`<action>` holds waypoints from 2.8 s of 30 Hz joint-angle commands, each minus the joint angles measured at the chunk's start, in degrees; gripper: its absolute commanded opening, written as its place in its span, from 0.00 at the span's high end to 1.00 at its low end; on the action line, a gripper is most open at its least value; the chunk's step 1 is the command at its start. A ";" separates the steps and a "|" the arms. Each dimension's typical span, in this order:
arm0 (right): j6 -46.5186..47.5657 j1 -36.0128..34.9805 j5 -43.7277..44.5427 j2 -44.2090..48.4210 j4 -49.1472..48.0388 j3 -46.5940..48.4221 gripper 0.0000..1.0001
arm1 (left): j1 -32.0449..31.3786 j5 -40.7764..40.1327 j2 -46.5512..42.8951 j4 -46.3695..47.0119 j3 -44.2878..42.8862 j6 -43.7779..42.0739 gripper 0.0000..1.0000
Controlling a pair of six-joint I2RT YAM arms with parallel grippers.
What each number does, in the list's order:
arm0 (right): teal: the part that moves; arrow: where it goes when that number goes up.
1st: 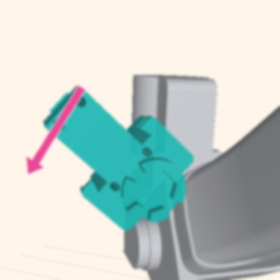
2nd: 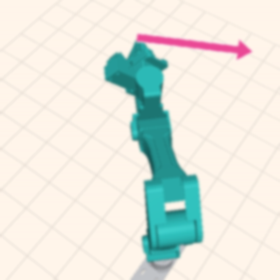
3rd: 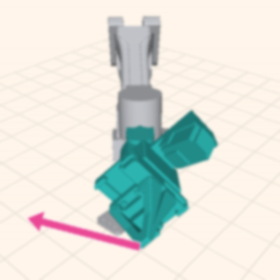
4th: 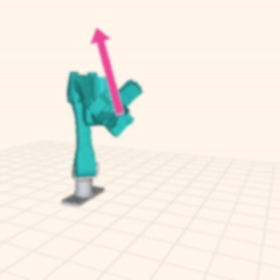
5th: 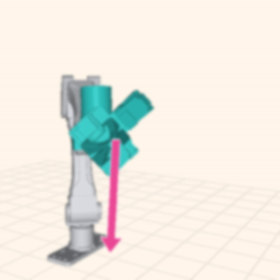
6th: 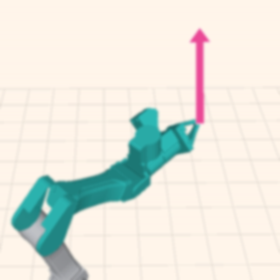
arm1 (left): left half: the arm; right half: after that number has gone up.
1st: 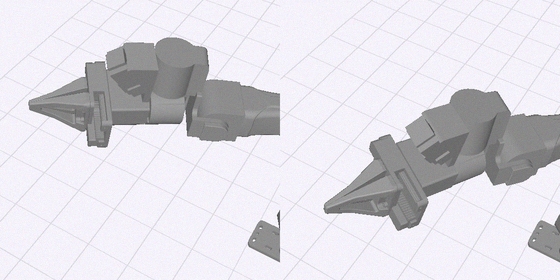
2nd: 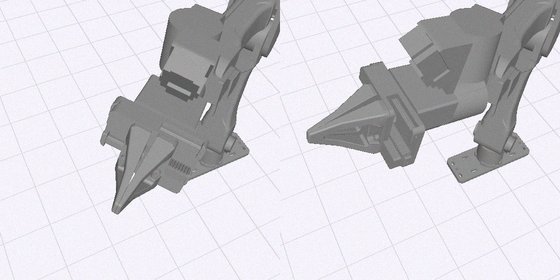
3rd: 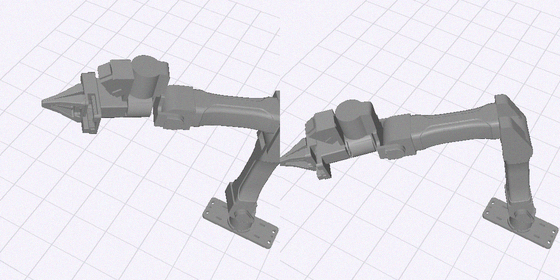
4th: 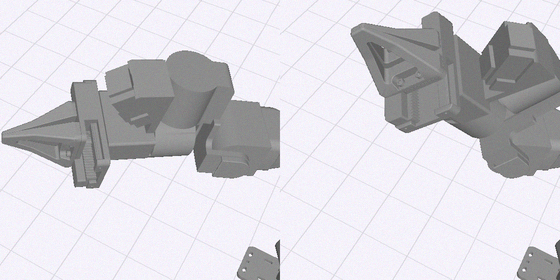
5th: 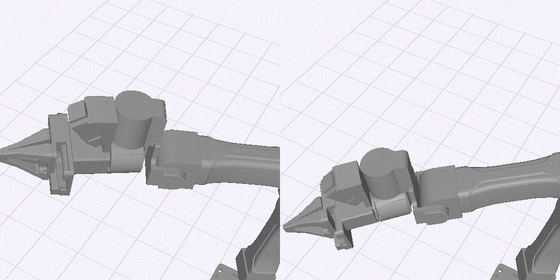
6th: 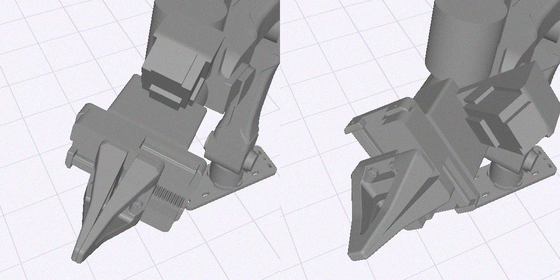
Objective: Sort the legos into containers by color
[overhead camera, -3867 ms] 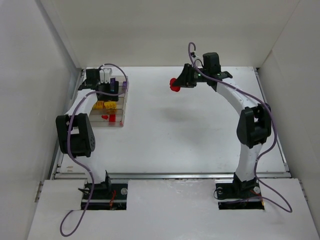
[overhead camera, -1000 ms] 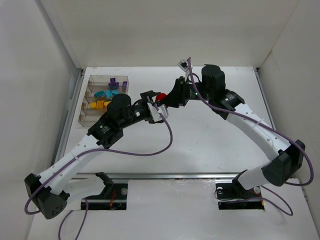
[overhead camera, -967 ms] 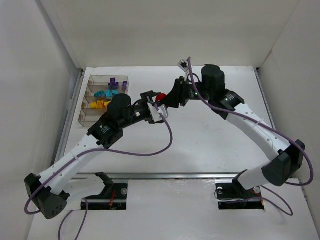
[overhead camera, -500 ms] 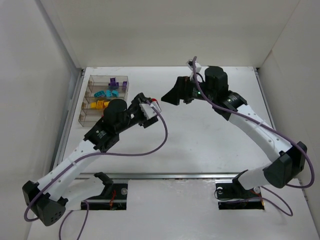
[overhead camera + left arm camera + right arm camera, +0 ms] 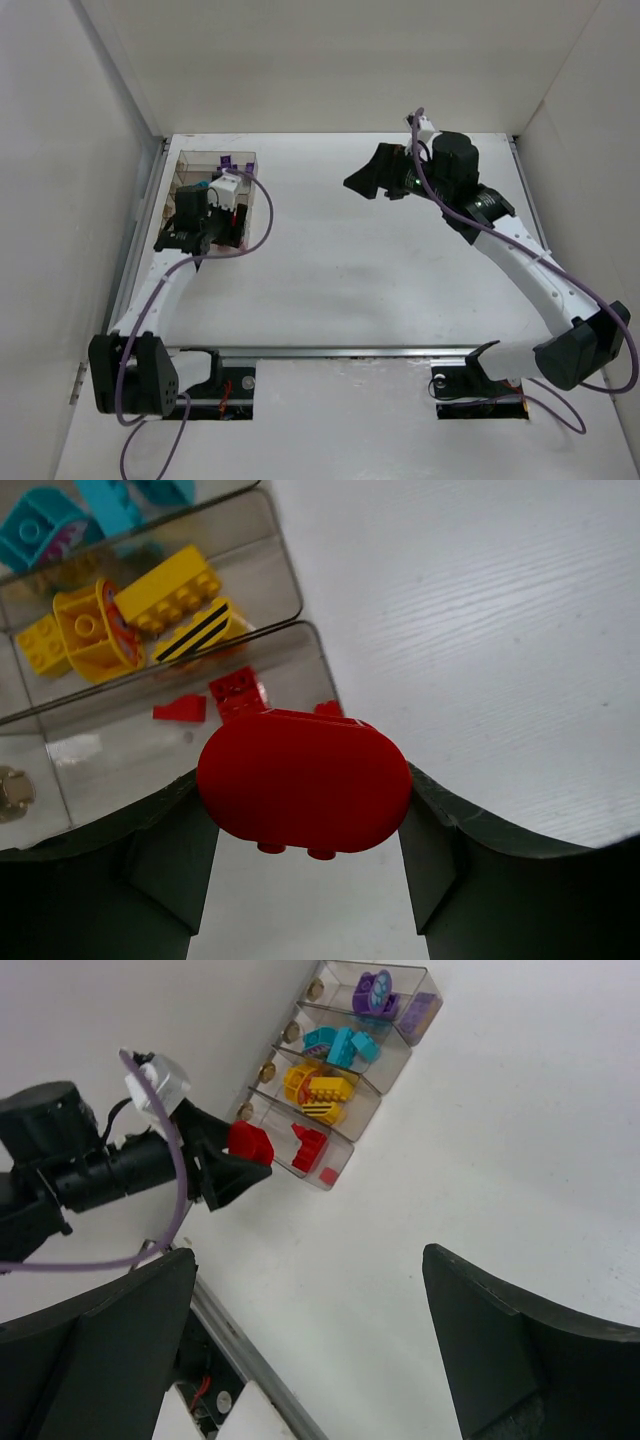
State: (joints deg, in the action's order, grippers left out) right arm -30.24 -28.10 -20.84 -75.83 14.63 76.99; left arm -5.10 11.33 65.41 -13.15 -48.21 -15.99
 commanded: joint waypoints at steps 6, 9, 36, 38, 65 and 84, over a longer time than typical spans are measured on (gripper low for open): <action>1.67 0.94 -1.40 -1.42 -0.66 0.44 0.00 | 10.72 3.52 14.02 1.71 -6.90 -3.17 1.00; 1.67 1.47 -1.40 -1.42 -0.14 0.44 0.00 | 12.05 2.74 18.16 3.91 -8.13 -3.17 1.00; 5.27 6.90 4.21 0.94 5.30 3.43 0.00 | 16.43 -6.91 7.02 5.58 -16.71 2.27 0.00; 5.81 10.77 12.37 2.70 7.33 3.95 0.00 | 20.81 -10.78 6.40 5.59 -20.77 3.16 0.00; 22.60 17.29 66.79 31.98 -6.72 -15.73 0.00 | 36.39 -23.55 -7.48 -5.93 -29.84 17.21 0.00; 15.92 17.29 62.50 35.22 -6.72 -17.58 0.00 | 36.39 -18.19 -8.01 -8.03 -31.95 19.68 0.00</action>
State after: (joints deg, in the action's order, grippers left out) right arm -12.56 -10.68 42.54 -41.63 9.82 59.35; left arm 31.24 -8.34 58.26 -22.04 -78.00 2.44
